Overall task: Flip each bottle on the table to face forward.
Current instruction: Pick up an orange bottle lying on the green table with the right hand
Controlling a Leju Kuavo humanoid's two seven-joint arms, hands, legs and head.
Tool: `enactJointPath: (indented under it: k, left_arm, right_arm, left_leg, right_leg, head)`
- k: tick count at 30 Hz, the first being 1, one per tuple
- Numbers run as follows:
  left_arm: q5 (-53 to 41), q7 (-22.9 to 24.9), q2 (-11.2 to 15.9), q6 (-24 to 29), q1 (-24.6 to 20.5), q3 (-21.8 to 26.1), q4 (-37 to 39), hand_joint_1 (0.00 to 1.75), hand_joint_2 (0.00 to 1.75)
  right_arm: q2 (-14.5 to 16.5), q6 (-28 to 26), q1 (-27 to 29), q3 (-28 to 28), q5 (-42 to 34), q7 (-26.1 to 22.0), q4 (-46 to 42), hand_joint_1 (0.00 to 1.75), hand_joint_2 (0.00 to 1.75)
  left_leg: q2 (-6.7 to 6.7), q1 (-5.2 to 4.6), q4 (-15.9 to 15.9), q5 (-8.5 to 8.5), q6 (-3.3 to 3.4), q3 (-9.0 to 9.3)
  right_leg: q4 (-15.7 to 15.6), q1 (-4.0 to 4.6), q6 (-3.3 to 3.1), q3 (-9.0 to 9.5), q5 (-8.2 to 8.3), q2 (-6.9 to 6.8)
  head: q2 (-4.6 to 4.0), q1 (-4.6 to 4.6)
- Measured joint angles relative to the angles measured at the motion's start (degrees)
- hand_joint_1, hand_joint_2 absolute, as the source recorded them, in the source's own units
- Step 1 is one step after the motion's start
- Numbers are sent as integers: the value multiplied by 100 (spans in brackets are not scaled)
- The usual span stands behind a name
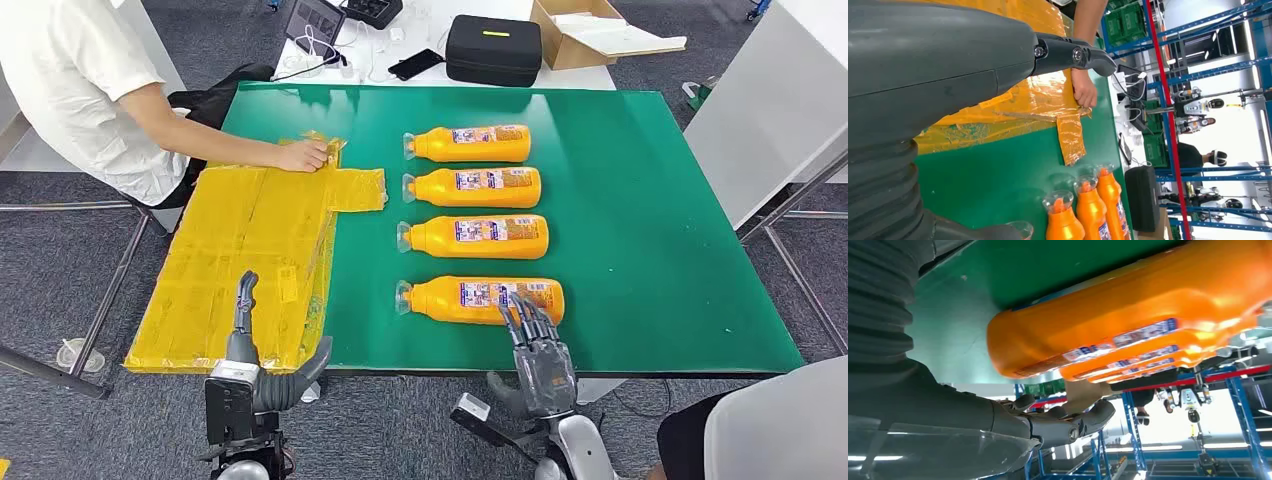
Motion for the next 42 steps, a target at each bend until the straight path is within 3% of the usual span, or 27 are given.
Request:
enactJointPath:
  k: [7,22,28,36,42]
  left_arm:
    - [-9,17,-19,-274,-114,-99,53,0,175]
    - [9,11,-27,-545,-366,-426,295,0,175]
    - [10,23,-29,-629,-430,-470,322,0,175]
    - [10,31,-32,-655,-514,-558,354,0,175]
    - [-67,91,-70,-644,-560,-563,354,0,175]
  right_arm:
    - [-172,1,-225,-49,52,205,103,0,175]
    - [-417,37,-1376,263,-267,311,1176,0,175]
    - [-516,559,-1776,532,-776,524,1616,0,175]
    - [-606,913,-2125,800,-880,622,2131,0,175]
    - [-700,1526,-2500,1125,-626,1193,2448,0,175]
  left_leg:
    - [0,0,0,2,0,0]
    - [2,1,1,7,4,0]
    - [2,-1,1,7,4,0]
    - [2,0,1,7,4,0]
    - [6,0,1,6,4,11]
  right_leg:
    - [0,0,0,1,1,0]
    - [1,1,0,2,3,0]
    - [1,-1,0,2,4,0]
    - [2,0,1,3,4,0]
    - [1,1,-1,8,5,2]
  head:
    - [0,-1]
    - [-1,-1]
    - [-1,2]
    - [-1,0]
    - [-1,-1]
